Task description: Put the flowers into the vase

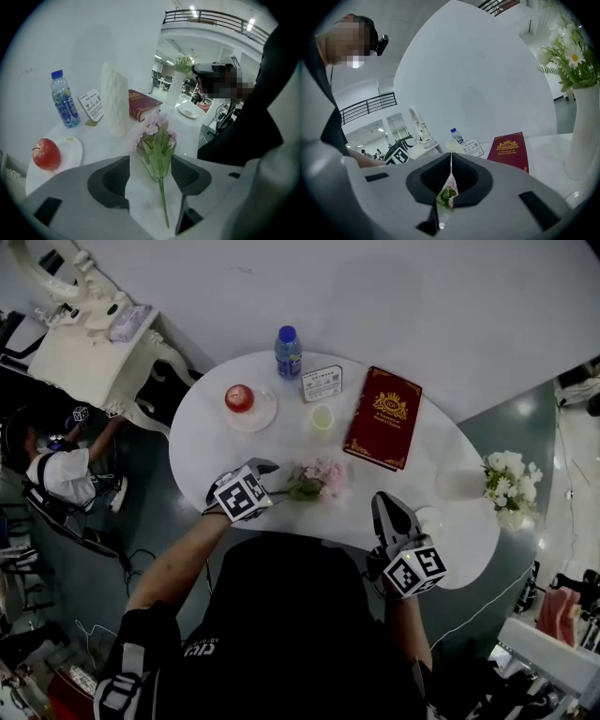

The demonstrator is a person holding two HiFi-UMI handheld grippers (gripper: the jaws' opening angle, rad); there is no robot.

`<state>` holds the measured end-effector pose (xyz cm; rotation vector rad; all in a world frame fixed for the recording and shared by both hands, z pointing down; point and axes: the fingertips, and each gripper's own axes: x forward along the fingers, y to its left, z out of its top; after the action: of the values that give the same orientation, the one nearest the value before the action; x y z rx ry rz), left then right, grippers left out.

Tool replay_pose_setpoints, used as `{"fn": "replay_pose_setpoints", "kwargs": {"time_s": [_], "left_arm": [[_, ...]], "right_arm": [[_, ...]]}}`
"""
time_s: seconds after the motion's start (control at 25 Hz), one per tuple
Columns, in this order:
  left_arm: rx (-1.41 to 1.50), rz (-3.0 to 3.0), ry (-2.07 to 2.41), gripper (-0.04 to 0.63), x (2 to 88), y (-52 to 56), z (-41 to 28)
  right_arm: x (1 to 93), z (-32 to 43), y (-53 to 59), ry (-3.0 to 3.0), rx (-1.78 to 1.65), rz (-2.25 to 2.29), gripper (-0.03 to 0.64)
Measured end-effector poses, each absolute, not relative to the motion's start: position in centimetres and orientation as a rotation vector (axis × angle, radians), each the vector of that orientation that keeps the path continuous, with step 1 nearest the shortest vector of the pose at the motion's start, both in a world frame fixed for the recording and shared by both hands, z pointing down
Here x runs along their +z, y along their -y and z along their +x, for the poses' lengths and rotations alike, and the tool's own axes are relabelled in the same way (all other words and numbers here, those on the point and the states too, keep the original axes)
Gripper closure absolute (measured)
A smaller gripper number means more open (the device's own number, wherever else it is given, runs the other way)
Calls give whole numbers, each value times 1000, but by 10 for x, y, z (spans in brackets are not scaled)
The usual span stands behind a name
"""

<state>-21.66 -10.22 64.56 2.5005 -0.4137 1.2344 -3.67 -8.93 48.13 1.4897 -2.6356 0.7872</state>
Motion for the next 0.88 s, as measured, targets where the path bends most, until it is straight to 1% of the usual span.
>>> {"fn": "replay_pose_setpoints", "kwargs": {"time_s": [0.32,0.52,0.88], "left_arm": [[1367,2453,308,267,674,98,-198],[1421,2438,292,255,686,99,-189],[1505,2399,255,256,697,101,-176]], "right_arm": [[487,-24,91,2614,799,1529,589],[488,-20,94,2609,813,1545,589],[497,-13,98,2598,822,1547,589]]}}
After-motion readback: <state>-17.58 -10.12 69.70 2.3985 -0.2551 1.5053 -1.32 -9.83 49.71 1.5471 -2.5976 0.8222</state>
